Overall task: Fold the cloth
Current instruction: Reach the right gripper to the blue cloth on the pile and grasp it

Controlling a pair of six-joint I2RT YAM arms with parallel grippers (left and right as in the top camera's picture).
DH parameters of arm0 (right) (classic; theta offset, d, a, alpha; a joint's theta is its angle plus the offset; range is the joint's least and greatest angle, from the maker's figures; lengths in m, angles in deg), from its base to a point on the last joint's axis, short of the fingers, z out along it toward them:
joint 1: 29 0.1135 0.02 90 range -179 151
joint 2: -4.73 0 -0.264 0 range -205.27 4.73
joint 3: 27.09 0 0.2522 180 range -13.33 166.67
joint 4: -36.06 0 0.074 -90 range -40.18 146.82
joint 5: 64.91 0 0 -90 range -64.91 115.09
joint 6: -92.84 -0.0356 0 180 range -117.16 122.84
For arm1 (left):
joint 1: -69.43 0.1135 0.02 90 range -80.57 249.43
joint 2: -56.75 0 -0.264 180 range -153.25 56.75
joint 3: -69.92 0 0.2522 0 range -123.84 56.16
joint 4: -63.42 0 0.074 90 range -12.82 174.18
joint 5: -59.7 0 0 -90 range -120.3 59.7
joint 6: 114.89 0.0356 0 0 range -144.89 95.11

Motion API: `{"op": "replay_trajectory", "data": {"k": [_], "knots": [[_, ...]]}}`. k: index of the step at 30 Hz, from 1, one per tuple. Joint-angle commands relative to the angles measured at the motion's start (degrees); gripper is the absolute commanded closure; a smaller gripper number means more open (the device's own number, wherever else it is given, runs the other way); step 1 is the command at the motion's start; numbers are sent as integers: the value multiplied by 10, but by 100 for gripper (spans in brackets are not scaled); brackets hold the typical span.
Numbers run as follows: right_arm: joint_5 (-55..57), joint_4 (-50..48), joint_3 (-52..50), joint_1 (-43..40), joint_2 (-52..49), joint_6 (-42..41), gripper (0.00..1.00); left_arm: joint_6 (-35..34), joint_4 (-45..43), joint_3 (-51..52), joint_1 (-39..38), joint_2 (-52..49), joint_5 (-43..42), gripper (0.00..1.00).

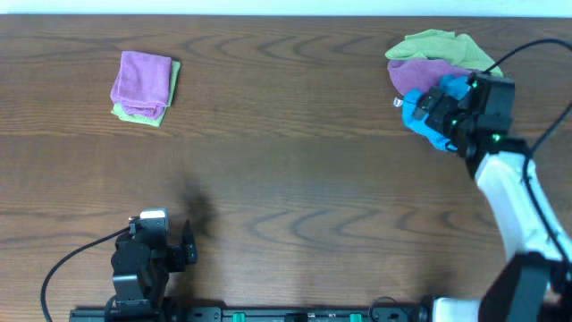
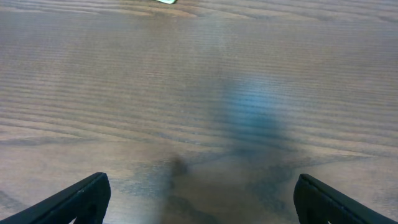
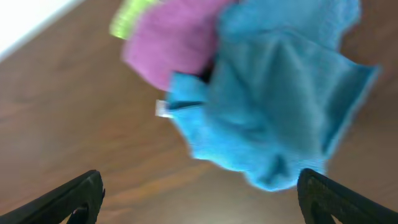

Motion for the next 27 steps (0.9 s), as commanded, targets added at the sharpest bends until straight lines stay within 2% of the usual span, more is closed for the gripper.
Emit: {"op": "replay_trajectory", "data": {"k": [1,10,17,25,27], "knots": [[31,1,20,-14,-29,50,1,-6,5,7,-1,4,6,5],[50,5,19,-15,-33,51,1,-6,5,7,-1,4,6,5],[180,-62,19,-16,-36,51,1,-6,5,7,-1,4,6,5],[172,-92,19,-16,-139,50,2,-6,5,7,-1,4,6,5],[172,-90,19,-16,-160,50,6,-6,5,7,-1,4,6,5]]}}
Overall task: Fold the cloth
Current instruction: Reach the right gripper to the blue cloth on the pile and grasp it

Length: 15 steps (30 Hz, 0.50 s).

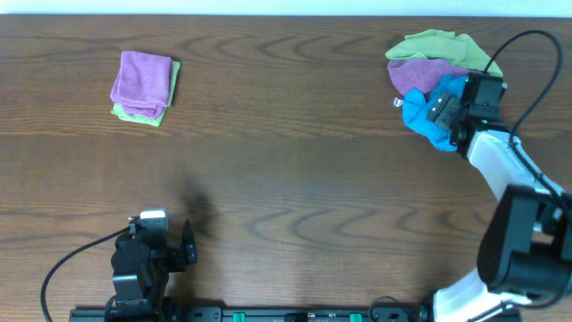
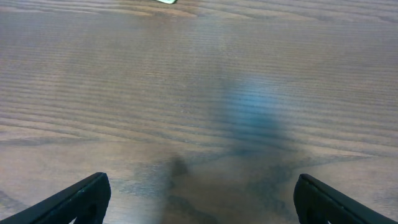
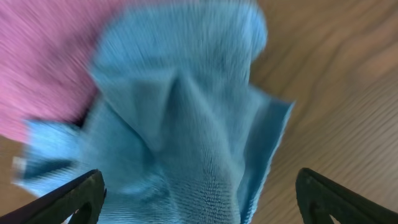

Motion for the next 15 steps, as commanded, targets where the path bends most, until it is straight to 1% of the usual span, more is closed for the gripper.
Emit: {"op": "replay_trajectory", "data": {"k": [1,2,3,4,6,11,15], "knots": [[2,1,6,-4,-30,6,13,-6,5,7,-1,4,6,5],[0,3,6,-4,-37,6,26,-6,5,7,-1,4,6,5],[-8,4,6,-4,-42,6,51,-6,5,7,-1,4,6,5],[-18,6,6,-4,-44,6,69,-6,5,7,-1,4,6,5],[-41,13,6,-4,-44,5,99,-6,5,7,-1,4,6,5],[-141,47,6,-3,-17,-13,99,-6,5,7,-1,4,6,5],[-296,68,6,2,45,-13,99,-6,5,7,-1,4,6,4]]}}
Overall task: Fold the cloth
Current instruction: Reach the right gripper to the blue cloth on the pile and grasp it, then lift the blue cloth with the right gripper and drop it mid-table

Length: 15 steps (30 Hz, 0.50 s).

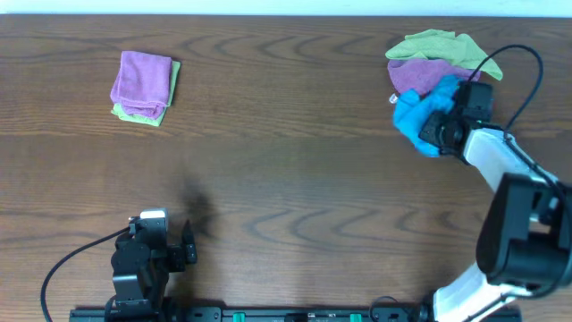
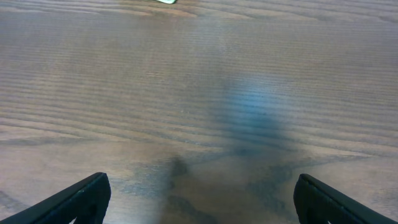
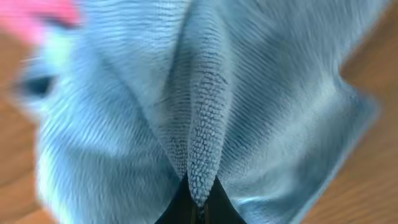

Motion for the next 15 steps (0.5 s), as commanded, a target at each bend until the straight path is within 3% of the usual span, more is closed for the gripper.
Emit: {"op": "replay_trajectory", "data": {"k": [1,4,7,12,13,14,15], "knots": [[-175,1,5,5,80,-8,99,-6,5,7,-1,4,6,5],[-290,-7,6,18,150,-23,99,-6,5,7,-1,4,6,5],[-405,-56,7,46,226,-92,99,-6,5,7,-1,4,6,5],[-547,-288,10,113,355,-257,99,-6,5,7,-1,4,6,5],[-546,-315,10,115,377,-254,59,-6,5,7,-1,4,6,5],[-525,-312,10,110,400,-238,1,-6,5,7,-1,4,6,5],[-505,-290,10,102,416,-226,1,-6,5,7,-1,4,6,5]]}}
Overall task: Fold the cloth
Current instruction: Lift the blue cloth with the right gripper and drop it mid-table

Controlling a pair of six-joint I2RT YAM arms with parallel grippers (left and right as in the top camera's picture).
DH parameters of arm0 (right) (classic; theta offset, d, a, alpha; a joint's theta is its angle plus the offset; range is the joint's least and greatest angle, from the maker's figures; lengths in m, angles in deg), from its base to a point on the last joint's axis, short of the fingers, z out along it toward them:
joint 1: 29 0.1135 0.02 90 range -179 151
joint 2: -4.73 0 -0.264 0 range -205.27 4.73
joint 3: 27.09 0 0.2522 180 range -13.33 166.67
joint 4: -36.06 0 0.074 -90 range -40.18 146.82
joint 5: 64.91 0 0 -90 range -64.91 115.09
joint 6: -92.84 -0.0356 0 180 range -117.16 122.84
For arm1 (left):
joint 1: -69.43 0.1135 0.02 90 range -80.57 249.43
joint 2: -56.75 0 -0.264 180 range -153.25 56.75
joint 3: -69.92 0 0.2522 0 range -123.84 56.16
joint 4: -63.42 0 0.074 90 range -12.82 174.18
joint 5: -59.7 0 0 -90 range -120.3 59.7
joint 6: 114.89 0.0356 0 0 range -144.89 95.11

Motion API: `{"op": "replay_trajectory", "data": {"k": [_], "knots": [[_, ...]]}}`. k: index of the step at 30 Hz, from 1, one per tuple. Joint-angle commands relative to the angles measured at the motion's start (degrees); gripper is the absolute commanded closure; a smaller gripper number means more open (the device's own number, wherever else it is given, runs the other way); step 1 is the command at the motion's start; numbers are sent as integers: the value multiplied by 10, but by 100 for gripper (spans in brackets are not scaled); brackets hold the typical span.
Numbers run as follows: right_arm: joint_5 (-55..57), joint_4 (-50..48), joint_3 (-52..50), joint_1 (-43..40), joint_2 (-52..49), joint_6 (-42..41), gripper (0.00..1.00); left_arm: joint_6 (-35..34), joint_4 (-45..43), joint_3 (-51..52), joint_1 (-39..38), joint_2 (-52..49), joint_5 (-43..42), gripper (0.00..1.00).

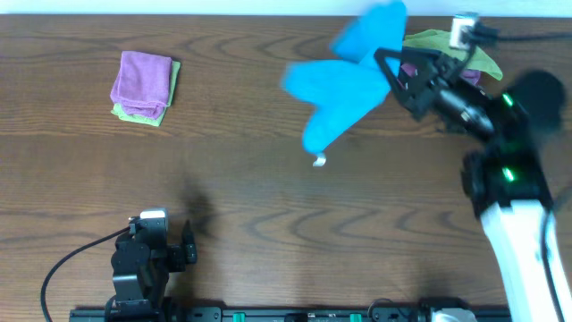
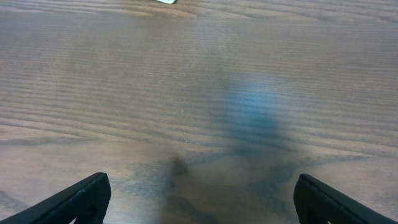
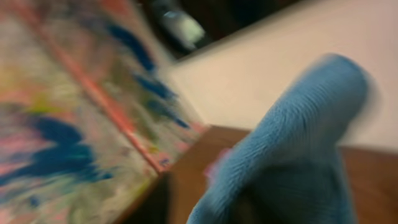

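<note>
The blue cloth (image 1: 344,85) hangs in the air over the table's back middle, a white tag dangling at its lower tip. My right gripper (image 1: 388,63) is raised high and shut on its upper right part. In the blurred right wrist view the blue cloth (image 3: 292,162) covers the jaws. At the front left, my left gripper (image 1: 172,253) rests low over the table. The left wrist view shows it (image 2: 199,208) open, with only bare wood between the fingertips (image 2: 81,198).
A folded purple cloth on a folded green one (image 1: 143,85) lies at the back left. A crumpled green cloth (image 1: 438,40) lies at the back right, partly behind my right arm. The brown wooden table (image 1: 268,197) fills the view.
My right gripper, which was shut on the blue cloth down at the pile, is now high above the table and further left, with the cloth hanging from it. The left arm has not moved.
My right gripper was open above the blue cloth on the back-right pile, then lower over it, still open. Then it was shut on a ridge of the cloth. Now the cloth hangs clear of the pile. My left gripper stayed open at the front left throughout.
</note>
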Motion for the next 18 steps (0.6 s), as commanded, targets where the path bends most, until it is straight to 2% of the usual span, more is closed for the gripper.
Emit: {"op": "replay_trajectory", "data": {"k": [1,6,10,12,15,16,18], "knots": [[-7,41,2,-19,48,-26,1,-6,5,7,-1,4,6,5],[-10,205,2,-62,62,12,1,-6,5,7,-1,4,6,5],[21,405,2,-61,41,174,1,-6,5,7,-1,4,6,5],[82,487,2,-52,21,220,1,-6,5,7,-1,4,6,5],[131,548,2,-34,-16,264,1,-6,5,7,-1,4,6,5],[132,555,2,-25,-32,276,8,-6,5,7,-1,4,6,5],[132,558,2,0,-63,288,37,-6,5,7,-1,4,6,5]]}}
